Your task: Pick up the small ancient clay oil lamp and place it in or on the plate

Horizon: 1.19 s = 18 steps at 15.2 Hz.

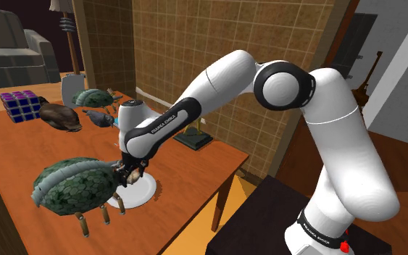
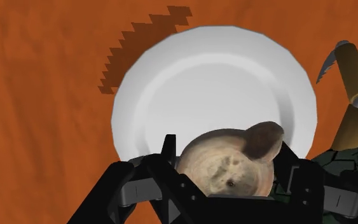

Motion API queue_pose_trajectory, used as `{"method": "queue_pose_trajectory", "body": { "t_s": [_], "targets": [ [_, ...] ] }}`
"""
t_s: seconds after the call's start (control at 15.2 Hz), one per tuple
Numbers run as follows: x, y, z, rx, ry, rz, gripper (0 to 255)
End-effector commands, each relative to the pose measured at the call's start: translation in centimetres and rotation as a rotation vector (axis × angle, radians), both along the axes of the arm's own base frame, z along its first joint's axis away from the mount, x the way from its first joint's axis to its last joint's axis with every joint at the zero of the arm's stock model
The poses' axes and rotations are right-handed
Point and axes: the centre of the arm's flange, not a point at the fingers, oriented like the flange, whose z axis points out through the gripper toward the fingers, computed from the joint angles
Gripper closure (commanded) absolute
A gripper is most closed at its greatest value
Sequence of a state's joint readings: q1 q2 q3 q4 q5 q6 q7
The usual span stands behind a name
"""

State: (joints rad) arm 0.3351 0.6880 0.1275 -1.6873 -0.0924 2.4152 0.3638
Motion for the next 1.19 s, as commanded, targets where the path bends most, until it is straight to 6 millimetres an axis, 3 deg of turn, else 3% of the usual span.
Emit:
{"method": "queue_pose_trajectory", "body": {
  "t_s": [0.0, 0.13, 0.66, 0.73, 0.99, 1.12],
  "targets": [
    [-0.3, 0.2, -1.4, 0.001, 0.007, 0.006, 255],
    [-0.3, 0.2, -2.3, 0.001, 0.007, 0.006, 255],
    [-0.3, 0.2, -2.3, 0.001, 0.007, 0.006, 255],
    [-0.3, 0.1, -2.3, 0.001, 0.007, 0.006, 0],
    [-0.4, 0.0, -2.6, 0.002, 0.007, 0.005, 0],
    [-0.4, 0.2, -1.0, 0.001, 0.007, 0.006, 0]
  ]
}}
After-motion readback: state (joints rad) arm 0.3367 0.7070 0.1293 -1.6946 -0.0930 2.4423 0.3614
